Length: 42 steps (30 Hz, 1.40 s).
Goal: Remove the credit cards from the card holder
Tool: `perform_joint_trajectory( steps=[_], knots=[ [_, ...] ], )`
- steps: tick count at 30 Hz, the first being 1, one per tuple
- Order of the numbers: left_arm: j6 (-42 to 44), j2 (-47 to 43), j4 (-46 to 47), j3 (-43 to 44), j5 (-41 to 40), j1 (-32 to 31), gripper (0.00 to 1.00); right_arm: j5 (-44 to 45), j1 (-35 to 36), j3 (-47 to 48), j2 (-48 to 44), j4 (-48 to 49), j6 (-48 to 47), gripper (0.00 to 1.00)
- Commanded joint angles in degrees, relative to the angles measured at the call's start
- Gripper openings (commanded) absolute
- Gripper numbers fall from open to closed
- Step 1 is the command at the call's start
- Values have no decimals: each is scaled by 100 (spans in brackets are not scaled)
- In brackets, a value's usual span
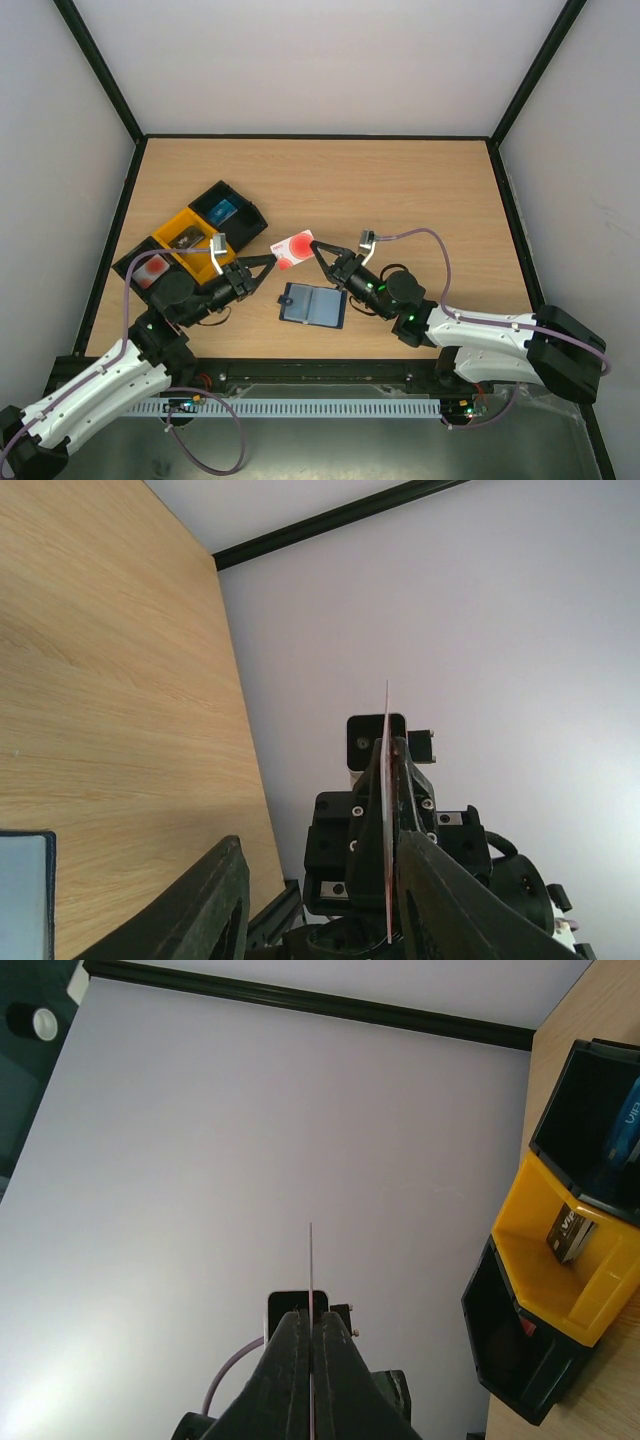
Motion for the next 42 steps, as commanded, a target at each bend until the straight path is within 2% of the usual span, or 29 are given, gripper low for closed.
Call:
perform_joint_trajectory(
  steps=[1, 6, 12, 15, 16, 19, 20, 23, 29, 31, 35, 42],
  knots=[
    [126, 64, 296, 79, 7, 25, 44, 57, 7, 38, 40, 225, 30, 2],
    [186, 168, 375, 117, 45, 29, 47, 0, 9, 90, 112, 181, 39, 2],
    [288, 296, 435, 153, 130, 24, 17, -1, 9, 101, 168, 177, 40, 2],
    [474, 334, 131, 316, 119, 33, 6, -31, 3, 92, 199, 159, 2, 4],
    [549, 335, 41, 372, 100, 33, 3, -36, 8, 82, 208, 140, -12, 5],
    [678, 269, -179, 490, 47, 57, 3, -45, 3, 43, 217, 94, -51, 8],
    [706, 235, -266, 517, 22, 78, 3, -48, 4, 25, 198, 78, -76, 12],
    [846, 118, -664, 638, -69, 198, 3, 9, 6, -50, 60, -132, -153, 29],
    [1467, 240, -2341, 1435, 55, 707, 3, 101, 8, -317, -733, -830, -603, 55],
    [1747, 407, -2889, 1776, 201, 959, 3, 97, 6, -311, -1024, -1199, -811, 73],
    [2482, 902, -4027, 2500, 361, 1614, 3, 32, 4, -210, -1572, -1999, -1221, 99],
    [3247, 1549, -5134, 3227, 668, 3014, 3, 216, 10, -209, -2588, -3208, -1761, 98]
  ],
)
